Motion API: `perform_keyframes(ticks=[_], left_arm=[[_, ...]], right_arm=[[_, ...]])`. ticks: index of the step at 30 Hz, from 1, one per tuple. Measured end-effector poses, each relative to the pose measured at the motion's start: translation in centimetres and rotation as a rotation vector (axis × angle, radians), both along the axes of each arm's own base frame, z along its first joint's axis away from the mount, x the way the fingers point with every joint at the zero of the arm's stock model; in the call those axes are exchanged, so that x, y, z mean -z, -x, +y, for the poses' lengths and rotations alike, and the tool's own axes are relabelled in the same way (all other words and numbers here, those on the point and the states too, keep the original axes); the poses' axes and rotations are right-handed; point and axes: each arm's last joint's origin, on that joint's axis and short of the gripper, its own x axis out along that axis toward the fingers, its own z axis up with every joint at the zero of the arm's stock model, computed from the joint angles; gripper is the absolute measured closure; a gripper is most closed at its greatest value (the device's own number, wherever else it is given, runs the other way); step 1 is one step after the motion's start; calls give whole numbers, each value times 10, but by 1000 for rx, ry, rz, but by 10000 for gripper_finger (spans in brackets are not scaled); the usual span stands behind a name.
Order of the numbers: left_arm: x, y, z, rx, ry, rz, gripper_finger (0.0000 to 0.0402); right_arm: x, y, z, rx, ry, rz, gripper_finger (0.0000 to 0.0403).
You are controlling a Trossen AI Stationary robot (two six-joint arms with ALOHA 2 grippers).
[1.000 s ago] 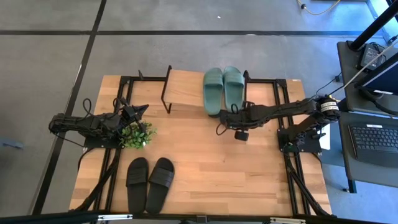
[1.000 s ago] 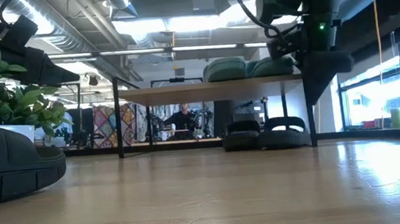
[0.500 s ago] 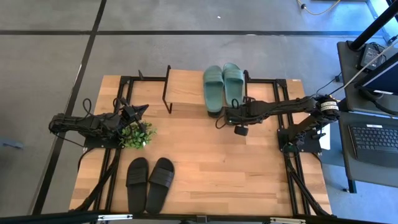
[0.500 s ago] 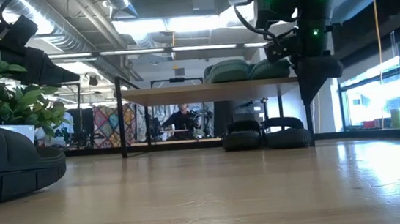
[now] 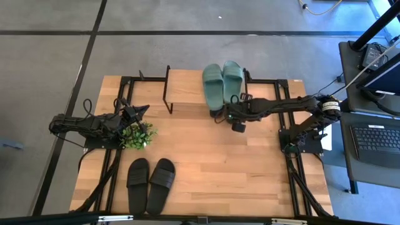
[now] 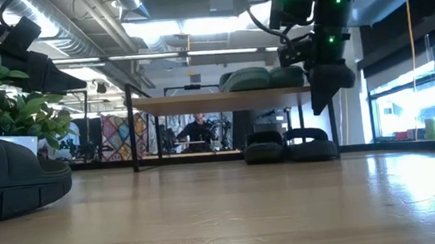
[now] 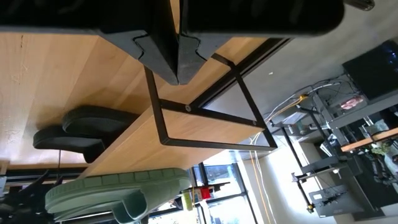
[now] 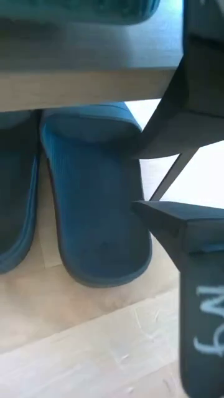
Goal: Pick and place slides into the shelf
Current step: Adjust the shelf, then adjust the black slide under the shelf
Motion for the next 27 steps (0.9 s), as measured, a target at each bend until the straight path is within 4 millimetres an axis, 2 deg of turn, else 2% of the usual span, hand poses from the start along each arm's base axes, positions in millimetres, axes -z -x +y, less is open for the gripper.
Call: perform_keyframes(ticks=[6,11,16,21,27], left_arm=[[0,0,0,0,0,0,401],[0,0,0,0,0,0,401],[0,0,0,0,0,0,401],[0,0,0,0,0,0,401],[0,0,0,0,0,0,401]], right_arm=[[0,2,-8,28,0,0,281],[-2,2,-7,48,-2,-21,281],[-10,4,10,45,-50,-79,281],[-12,0,32,-41,-301,-152,281],[14,-1,45,-104,-341,-195,281]])
